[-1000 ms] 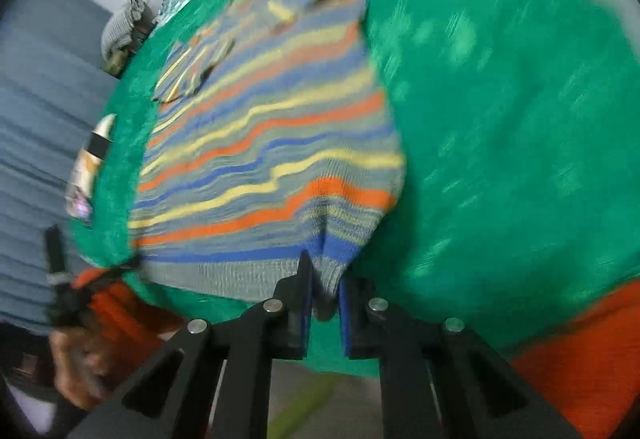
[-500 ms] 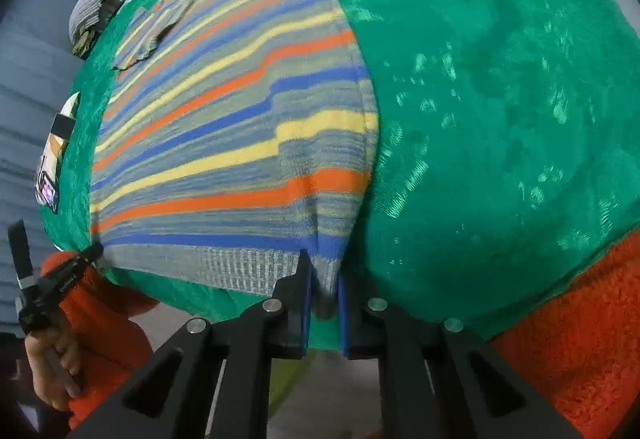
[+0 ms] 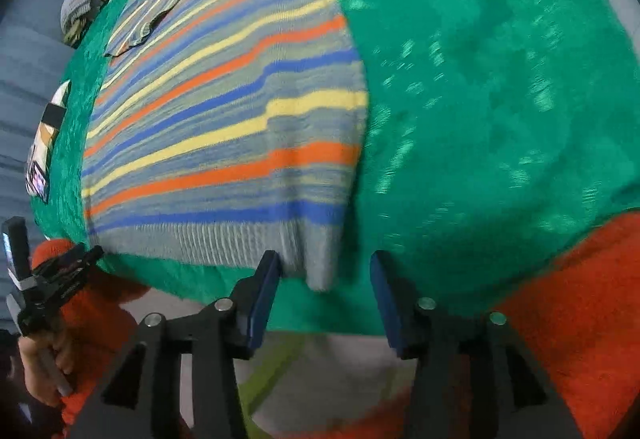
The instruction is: Fold small clothes
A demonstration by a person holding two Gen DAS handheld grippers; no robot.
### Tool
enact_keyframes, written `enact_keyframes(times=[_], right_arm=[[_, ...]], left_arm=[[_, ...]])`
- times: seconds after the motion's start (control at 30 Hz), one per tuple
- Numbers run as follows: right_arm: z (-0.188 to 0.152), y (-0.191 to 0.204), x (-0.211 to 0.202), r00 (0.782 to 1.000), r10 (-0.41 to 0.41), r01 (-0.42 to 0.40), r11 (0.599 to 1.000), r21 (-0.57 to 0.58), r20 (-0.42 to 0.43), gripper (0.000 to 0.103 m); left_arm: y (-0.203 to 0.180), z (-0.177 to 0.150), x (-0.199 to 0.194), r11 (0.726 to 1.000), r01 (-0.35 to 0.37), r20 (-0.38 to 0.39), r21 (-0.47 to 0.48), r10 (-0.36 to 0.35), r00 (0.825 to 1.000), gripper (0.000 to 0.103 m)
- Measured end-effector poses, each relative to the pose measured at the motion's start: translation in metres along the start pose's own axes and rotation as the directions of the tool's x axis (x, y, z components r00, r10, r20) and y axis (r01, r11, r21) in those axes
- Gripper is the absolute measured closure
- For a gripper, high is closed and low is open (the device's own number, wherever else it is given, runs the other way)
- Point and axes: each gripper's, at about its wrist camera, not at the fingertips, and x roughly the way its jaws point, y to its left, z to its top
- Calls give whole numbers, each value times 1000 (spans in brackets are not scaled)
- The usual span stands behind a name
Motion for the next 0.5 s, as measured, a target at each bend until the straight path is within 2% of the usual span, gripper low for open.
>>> enact_keyframes(times=[0.03, 0.1, 0.13, 0.17, 0.2, 0.23, 0.27, 0.3, 0.4, 0.47, 0.5], right_arm=[[6, -3, -17, 999, -33, 34, 999, -32, 36, 56], [27, -3, -51, 986, -104, 116, 989, -93, 129, 55], [40, 1, -64, 976, -123, 146, 981, -125, 178, 51], [57, 9, -78, 961, -140, 184, 967, -175, 239, 42], [77, 21, -88, 942, -153, 228, 945, -233, 299, 37], [96, 36, -92, 924, -150, 261, 919, -294, 352, 32], [110, 50, -91, 915, -130, 273, 896, -350, 382, 31], [129, 67, -84, 916, -89, 264, 867, -422, 391, 30], [178, 112, -41, 943, 30, 176, 801, -572, 332, 30], [200, 139, -3, 951, 29, 179, 757, -629, 307, 31], [213, 152, 21, 954, 2, 202, 735, -647, 300, 31]], left_arm=[[9, 3, -17, 1000, 15, 53, -28, -13, 999, 37], [20, 10, -44, 996, 44, 160, -84, -30, 987, 17], [26, 19, -57, 991, 62, 230, -117, -34, 973, 14], [29, 26, -63, 988, 74, 279, -138, -33, 960, 12], [32, 39, -66, 982, 82, 340, -167, -20, 940, 12], [34, 47, -62, 979, 84, 364, -186, -11, 932, 12], [33, 52, -58, 975, 87, 382, -206, -2, 924, 12], [32, 56, -51, 969, 92, 392, -230, 6, 920, 12], [30, 52, -19, 951, 120, 380, -285, -2, 925, 12], [25, 37, 0, 953, 119, 351, -277, -15, 936, 12], [28, 35, 10, 960, 91, 314, -265, -3, 949, 14]])
